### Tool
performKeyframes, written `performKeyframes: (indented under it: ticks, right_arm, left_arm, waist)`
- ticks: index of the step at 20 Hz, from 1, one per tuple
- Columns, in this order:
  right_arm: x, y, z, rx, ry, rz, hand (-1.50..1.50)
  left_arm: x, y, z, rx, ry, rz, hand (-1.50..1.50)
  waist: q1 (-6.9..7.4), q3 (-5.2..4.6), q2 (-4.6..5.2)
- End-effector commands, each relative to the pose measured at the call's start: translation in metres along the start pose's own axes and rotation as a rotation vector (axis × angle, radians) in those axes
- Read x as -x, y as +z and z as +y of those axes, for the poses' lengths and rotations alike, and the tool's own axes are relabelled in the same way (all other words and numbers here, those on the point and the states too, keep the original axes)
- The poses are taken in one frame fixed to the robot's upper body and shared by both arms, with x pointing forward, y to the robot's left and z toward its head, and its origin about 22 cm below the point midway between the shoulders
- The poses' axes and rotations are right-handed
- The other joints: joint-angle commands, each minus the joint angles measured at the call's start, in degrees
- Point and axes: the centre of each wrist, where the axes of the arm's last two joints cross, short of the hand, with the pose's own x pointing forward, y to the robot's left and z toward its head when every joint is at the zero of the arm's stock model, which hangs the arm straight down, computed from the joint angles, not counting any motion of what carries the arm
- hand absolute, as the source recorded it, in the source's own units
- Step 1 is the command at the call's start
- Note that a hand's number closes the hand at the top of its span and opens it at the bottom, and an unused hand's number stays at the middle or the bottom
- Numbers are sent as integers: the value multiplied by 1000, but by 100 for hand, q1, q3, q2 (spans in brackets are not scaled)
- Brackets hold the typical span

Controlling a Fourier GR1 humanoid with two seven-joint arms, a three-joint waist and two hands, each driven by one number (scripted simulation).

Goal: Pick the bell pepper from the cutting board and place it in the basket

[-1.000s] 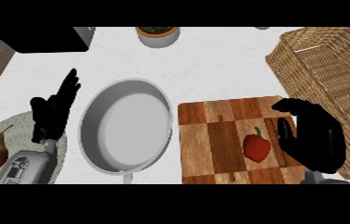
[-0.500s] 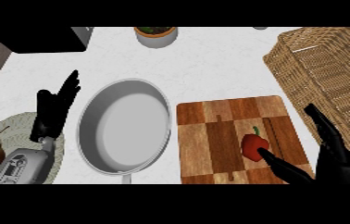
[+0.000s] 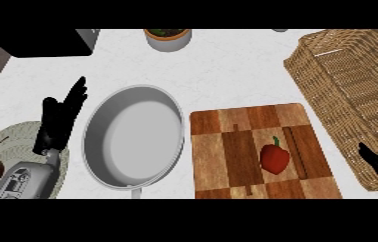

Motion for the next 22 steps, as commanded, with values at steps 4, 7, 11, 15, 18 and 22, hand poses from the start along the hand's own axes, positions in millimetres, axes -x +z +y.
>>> performKeyframes:
  ticks: [4, 7, 11, 15, 18, 22]
  right_arm:
    - [-67, 13, -45, -258, 35, 74, -150]
    - [-86, 13, -47, -222, 21, 120, -150]
    - [-91, 18, -57, -186, 13, 135, -150]
    - [-77, -1, -37, -95, -11, 150, -150]
    - [-72, -3, -38, -45, 18, 160, -150]
    - [-52, 2, -34, -52, 23, 167, -150]
  left_arm:
    - [-11, -3, -11, 27, -4, 0, 0]
    - [-15, -3, -21, 33, 1, 6, 0]
    - [-12, -8, -22, 29, -3, -3, 0]
    - [-2, -16, -16, 31, -5, -7, 0]
    - [-11, -3, -5, 51, -4, -8, 0]
    - [-23, -2, -7, 30, 13, -10, 0]
  waist:
    - [114, 40, 13]
    - [170, 46, 17]
    - [153, 49, 15]
    - [202, 49, 31]
    - [228, 51, 21]
    - [199, 54, 13]
